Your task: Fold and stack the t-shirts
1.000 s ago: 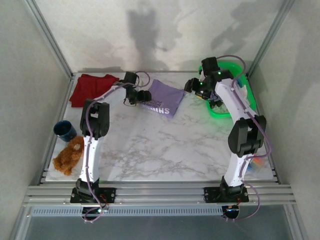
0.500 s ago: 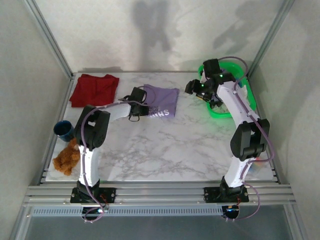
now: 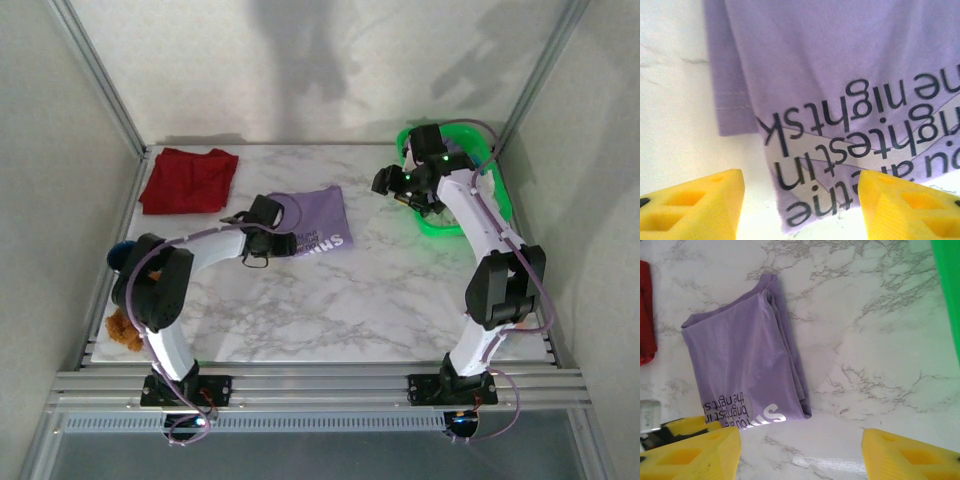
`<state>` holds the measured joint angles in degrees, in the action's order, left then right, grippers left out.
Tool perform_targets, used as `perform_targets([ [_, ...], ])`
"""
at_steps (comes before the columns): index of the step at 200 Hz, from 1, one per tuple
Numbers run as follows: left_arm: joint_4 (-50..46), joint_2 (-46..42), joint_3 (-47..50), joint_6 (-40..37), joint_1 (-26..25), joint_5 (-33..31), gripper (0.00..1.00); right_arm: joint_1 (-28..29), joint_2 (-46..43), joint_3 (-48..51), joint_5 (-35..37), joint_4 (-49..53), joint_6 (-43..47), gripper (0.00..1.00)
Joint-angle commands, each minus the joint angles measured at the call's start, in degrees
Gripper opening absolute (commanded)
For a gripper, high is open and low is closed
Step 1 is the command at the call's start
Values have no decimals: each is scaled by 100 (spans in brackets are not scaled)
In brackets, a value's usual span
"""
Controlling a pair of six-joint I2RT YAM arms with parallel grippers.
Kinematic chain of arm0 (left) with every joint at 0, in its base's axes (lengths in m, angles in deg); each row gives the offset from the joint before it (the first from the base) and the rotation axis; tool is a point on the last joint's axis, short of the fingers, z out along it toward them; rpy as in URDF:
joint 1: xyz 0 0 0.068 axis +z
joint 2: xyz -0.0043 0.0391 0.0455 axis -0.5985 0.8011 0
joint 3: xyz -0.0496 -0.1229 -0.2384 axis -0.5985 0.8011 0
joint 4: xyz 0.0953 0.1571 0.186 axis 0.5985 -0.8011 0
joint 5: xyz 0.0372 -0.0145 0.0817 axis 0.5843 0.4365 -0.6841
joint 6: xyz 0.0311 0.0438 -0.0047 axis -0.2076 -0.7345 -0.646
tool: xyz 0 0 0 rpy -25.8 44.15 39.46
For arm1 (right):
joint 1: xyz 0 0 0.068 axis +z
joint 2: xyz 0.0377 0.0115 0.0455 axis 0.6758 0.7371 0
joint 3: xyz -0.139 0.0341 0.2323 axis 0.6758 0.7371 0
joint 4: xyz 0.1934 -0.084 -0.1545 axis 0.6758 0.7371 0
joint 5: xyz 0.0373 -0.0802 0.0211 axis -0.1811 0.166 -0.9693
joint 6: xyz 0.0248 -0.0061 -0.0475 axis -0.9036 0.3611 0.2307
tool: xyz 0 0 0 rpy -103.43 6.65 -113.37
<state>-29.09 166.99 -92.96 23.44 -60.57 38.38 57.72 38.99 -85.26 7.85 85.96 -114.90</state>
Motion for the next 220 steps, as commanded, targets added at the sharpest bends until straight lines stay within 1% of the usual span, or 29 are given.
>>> perform_targets([
  [1, -655, -81, -691, -179, 421, 65, 63, -17, -241, 71, -133, -9, 82, 65],
  [22, -1034, 381, -1389, -397, 661, 19, 62, -12, -286, 137, -159, -61, 29, 65],
  [57, -1036, 1129, -1977, -444, 685, 227, 61, -25, -304, 142, -149, -29, 26, 65],
  [99, -843, 1543, -2122, -244, 668, 100, 63, -56, -313, 94, -146, 32, 72, 65],
  [141, -739, 1868, -2264, -227, 443, 255, 60, -63, -273, 85, -193, 39, 81, 65],
  [171, -641, 1943, -2252, -122, 330, 413, 57, -79, -286, 152, -189, 13, 88, 65],
  [193, -681, 2020, -2264, -119, 298, 185, 56, -96, -321, 216, -216, -24, 89, 65],
  [220, -806, 2192, -2373, -104, 223, -272, 47, -108, -319, 223, -260, -32, 102, 65],
])
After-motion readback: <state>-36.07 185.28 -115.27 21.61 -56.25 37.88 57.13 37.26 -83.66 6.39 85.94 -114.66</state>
